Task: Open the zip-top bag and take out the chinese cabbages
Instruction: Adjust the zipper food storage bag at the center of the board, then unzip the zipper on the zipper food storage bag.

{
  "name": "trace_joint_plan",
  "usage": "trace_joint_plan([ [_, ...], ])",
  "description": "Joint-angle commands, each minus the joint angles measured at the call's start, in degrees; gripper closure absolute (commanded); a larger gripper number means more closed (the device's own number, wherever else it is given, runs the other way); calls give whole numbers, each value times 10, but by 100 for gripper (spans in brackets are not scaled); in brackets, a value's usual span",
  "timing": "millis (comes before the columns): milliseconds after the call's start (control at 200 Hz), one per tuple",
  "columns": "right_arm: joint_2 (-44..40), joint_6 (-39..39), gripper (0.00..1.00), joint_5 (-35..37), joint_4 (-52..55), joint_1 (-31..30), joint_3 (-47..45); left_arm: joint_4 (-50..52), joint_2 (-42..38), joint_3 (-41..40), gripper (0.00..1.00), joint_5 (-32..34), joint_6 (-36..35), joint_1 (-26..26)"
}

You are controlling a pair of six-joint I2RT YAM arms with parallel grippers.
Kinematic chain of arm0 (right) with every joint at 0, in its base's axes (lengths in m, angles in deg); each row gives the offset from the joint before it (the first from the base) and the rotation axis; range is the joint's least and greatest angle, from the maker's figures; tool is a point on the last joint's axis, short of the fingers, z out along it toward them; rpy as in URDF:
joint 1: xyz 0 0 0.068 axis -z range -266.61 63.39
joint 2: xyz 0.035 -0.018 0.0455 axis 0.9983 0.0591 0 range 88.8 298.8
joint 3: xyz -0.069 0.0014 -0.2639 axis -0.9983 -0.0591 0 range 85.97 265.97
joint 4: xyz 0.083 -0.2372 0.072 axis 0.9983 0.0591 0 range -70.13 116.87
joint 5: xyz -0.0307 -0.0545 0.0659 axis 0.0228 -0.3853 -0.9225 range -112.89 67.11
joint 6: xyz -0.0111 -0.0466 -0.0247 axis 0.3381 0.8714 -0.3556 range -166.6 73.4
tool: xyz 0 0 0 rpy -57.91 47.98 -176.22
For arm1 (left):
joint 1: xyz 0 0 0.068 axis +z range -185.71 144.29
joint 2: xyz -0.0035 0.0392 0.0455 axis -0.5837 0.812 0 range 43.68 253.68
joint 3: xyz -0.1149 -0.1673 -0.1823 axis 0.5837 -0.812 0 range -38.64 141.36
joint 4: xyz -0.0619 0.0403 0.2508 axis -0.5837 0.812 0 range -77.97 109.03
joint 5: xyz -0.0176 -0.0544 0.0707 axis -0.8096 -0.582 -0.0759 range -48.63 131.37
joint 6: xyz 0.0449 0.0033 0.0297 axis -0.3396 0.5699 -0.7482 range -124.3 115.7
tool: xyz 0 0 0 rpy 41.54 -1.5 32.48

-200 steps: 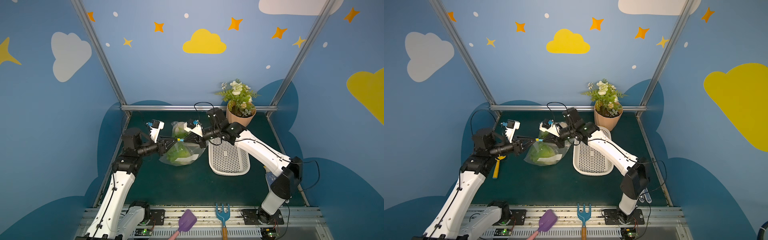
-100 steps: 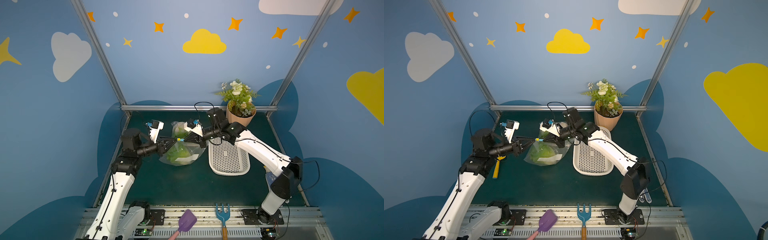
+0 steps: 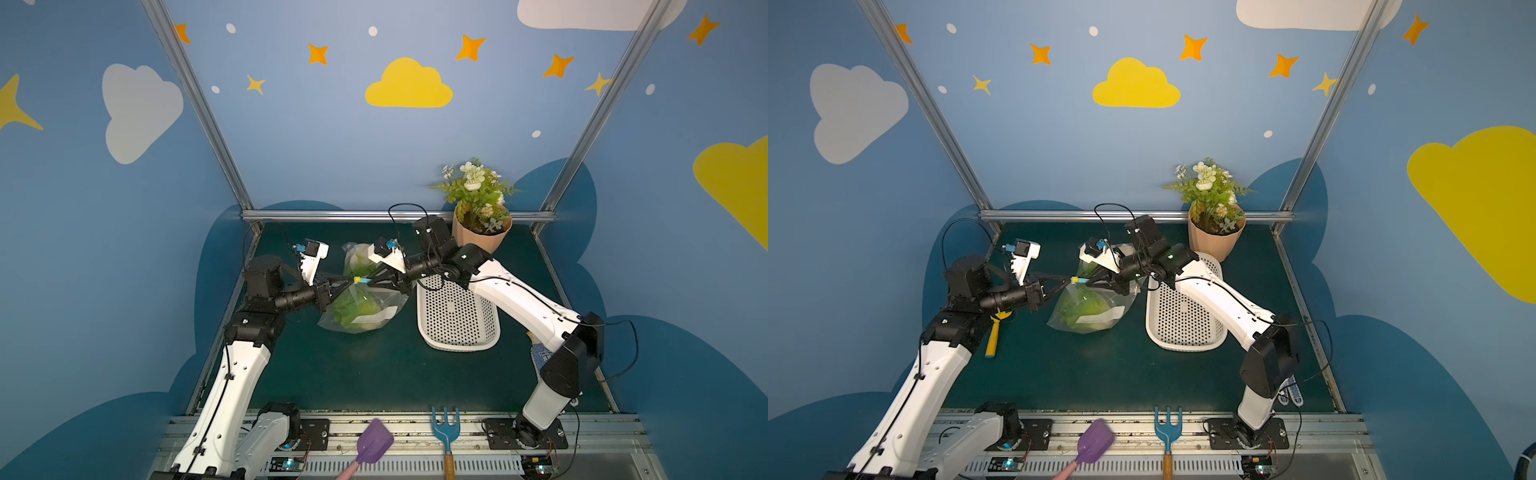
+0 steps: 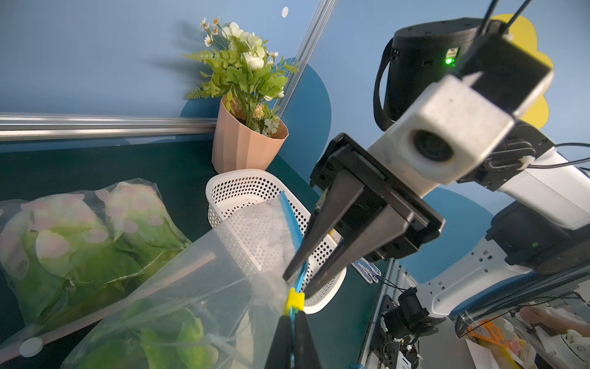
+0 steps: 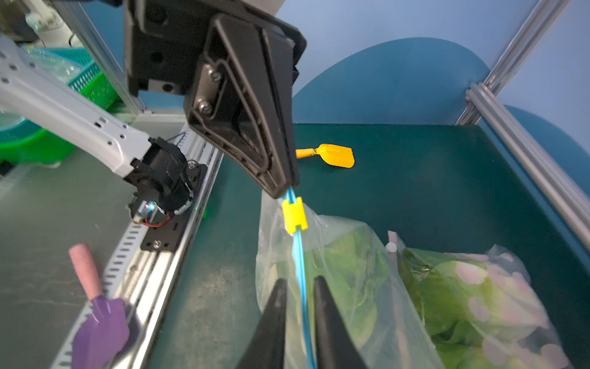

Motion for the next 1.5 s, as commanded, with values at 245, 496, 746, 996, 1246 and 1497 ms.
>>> trace_joint_plan([
  [245,18,8,58,-59,-2,7,64,-32,7,-2,95,-17,18,-2],
  [496,54,-5,76,-116,12,8,103,-35,1,-6,95,-17,17,-8],
  [746,69,-2,79,-132,35,8,117,-41,2,-9,95,-23,19,-9],
  [996,92,15,83,-139,85,8,158,-41,3,-9,95,-29,18,-11],
  [1246,110,24,82,-140,118,9,188,-38,-1,-10,95,-25,14,-12],
  [1497,114,30,83,-141,132,9,195,-39,-1,-10,95,-26,14,-12],
])
